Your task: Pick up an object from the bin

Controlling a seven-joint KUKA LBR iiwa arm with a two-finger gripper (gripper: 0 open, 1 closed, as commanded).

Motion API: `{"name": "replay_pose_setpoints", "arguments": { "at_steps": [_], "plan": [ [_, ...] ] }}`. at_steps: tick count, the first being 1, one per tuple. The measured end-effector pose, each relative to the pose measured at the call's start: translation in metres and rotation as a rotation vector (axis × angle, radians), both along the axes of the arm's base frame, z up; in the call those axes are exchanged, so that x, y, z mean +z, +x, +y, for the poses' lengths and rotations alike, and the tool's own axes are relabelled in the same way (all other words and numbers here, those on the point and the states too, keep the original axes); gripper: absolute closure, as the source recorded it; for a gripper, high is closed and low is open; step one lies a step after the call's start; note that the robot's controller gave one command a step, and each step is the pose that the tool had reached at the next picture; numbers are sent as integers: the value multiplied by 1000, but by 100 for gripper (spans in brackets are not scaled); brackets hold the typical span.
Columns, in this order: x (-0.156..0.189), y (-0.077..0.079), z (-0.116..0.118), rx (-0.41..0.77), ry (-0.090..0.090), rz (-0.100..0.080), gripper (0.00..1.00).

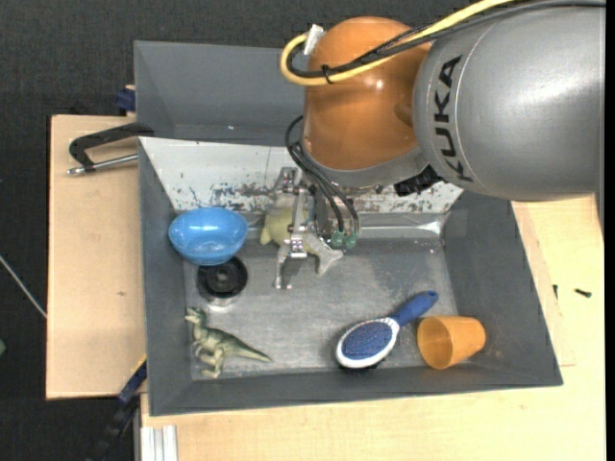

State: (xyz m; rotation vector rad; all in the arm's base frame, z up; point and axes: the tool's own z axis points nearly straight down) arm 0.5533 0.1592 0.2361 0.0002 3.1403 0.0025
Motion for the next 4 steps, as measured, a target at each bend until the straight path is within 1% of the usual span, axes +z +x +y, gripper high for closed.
{"name": "replay_pose_setpoints", "arguments": {
  "at_steps": [1,2,3,4],
  "plan": [
    [-142,-31,27,157,1,-2,0],
    [-140,-30,26,155,1,-3,100],
    [-28,-8,28,116,3,-13,100],
    [132,-29,-36,305,-1,-15,100]
  ]
}}
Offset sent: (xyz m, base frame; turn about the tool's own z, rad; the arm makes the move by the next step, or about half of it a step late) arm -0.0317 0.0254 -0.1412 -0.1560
